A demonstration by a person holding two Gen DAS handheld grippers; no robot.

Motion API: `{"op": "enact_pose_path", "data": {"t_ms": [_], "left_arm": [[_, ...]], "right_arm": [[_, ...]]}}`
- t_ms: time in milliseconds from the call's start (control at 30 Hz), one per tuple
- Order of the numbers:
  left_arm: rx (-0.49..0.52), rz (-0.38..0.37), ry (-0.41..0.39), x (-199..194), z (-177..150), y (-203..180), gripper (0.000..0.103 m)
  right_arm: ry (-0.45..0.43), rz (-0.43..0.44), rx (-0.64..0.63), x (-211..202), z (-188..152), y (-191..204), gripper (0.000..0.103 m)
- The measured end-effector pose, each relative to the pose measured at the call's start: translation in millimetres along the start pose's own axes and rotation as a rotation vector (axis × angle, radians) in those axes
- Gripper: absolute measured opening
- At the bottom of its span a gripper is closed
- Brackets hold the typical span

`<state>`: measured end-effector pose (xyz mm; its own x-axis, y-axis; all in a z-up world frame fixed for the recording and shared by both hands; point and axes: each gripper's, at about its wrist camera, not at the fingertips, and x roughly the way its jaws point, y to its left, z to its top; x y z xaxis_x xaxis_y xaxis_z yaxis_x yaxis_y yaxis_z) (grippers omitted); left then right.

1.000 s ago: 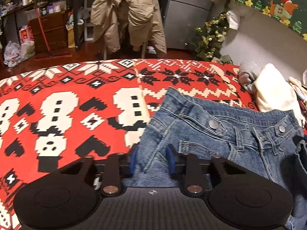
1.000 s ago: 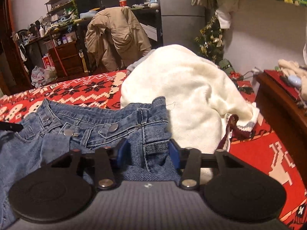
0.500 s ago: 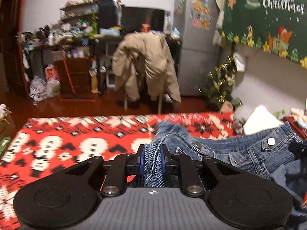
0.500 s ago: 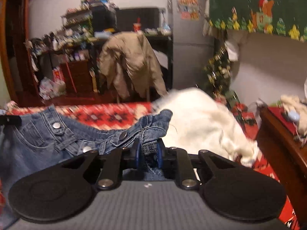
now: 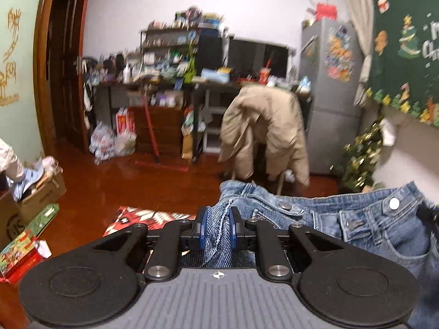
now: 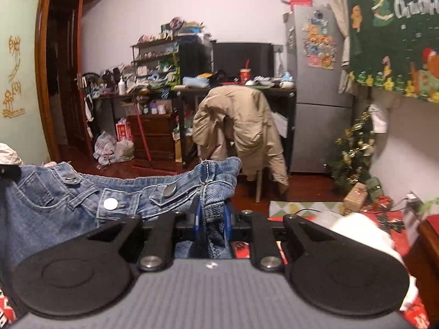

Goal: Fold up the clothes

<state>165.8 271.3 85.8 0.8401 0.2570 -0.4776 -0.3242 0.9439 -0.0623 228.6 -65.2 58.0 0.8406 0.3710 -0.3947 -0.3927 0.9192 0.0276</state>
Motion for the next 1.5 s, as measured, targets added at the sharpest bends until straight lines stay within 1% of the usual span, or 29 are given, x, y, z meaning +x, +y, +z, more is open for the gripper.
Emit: {"op": "enact_pose_path", "data": {"t_ms": [100,167,200,233,267,333,367,400,433,467,500,633,733,867,933,1000,1067,1167,1200,1300,1400,1467,1500], "left_arm": [[-0.023,0.029,0.082,59,-19,17,0.016],[-0.027,0.047,0.141,93,-35,24,0.017],[-0.018,0.065,0.175,108,-42,25,0.019],[-0.010,0.083,0.209,123,-49,27,0.025],[0.007,0.096,0.226,129,-55,30,0.028],[0.047,0.119,0.248,135,-65,35,0.038],[0.061,0.113,0.249,133,-68,39,0.040],[0.062,0.102,0.246,128,-70,44,0.046],[0.060,0.091,0.243,122,-71,50,0.051],[0.058,0.081,0.240,116,-73,56,0.054],[0.043,0.071,0.238,109,-74,63,0.059],[-0.096,0.003,0.235,70,-80,101,0.060],[-0.169,-0.024,0.236,45,-91,116,0.060],[-0.170,-0.004,0.245,24,-106,118,0.059],[-0.175,0.007,0.246,16,-112,117,0.056],[-0.175,0.009,0.254,12,-118,117,0.056],[-0.162,0.016,0.259,10,-125,117,0.051],[-0.128,0.054,0.279,19,-134,115,0.046],[-0.119,0.058,0.279,25,-135,114,0.041],[-0.095,0.047,0.270,41,-138,110,0.041],[-0.042,0.038,0.261,57,-138,101,0.045],[0.004,0.060,0.246,66,-139,96,0.054],[0.020,0.073,0.238,69,-139,94,0.062]], "right_arm": [[0.060,0.008,-0.022,60,-2,17,0.018],[0.109,0.000,-0.051,99,-14,26,0.018],[0.136,-0.005,-0.071,119,-22,31,0.018],[0.169,-0.015,-0.094,138,-31,34,0.019],[0.205,-0.028,-0.119,156,-40,37,0.020],[0.258,-0.066,-0.151,179,-53,38,0.024],[0.271,-0.076,-0.152,184,-57,35,0.029],[0.277,-0.072,-0.143,186,-61,31,0.032],[0.279,-0.060,-0.128,185,-63,26,0.034],[0.279,-0.055,-0.115,178,-63,20,0.038],[0.279,-0.054,-0.104,171,-63,13,0.040],[0.285,-0.033,-0.023,111,-71,-24,0.043],[0.292,-0.043,0.000,59,-86,-46,0.043],[0.319,-0.069,0.012,8,-114,-57,0.044],[0.327,-0.081,0.031,-11,-129,-60,0.044],[0.332,-0.082,0.072,-26,-141,-62,0.044],[0.331,-0.083,0.082,-33,-149,-61,0.044],[0.328,-0.084,0.080,-37,-159,-58,0.044],[0.328,-0.083,0.075,-35,-160,-57,0.044],[0.326,-0.079,0.060,-28,-163,-55,0.045],[0.329,-0.077,0.060,-21,-169,-56,0.045],[0.336,-0.074,0.062,-15,-171,-57,0.045],[0.340,-0.073,0.062,-12,-171,-58,0.045]]}}
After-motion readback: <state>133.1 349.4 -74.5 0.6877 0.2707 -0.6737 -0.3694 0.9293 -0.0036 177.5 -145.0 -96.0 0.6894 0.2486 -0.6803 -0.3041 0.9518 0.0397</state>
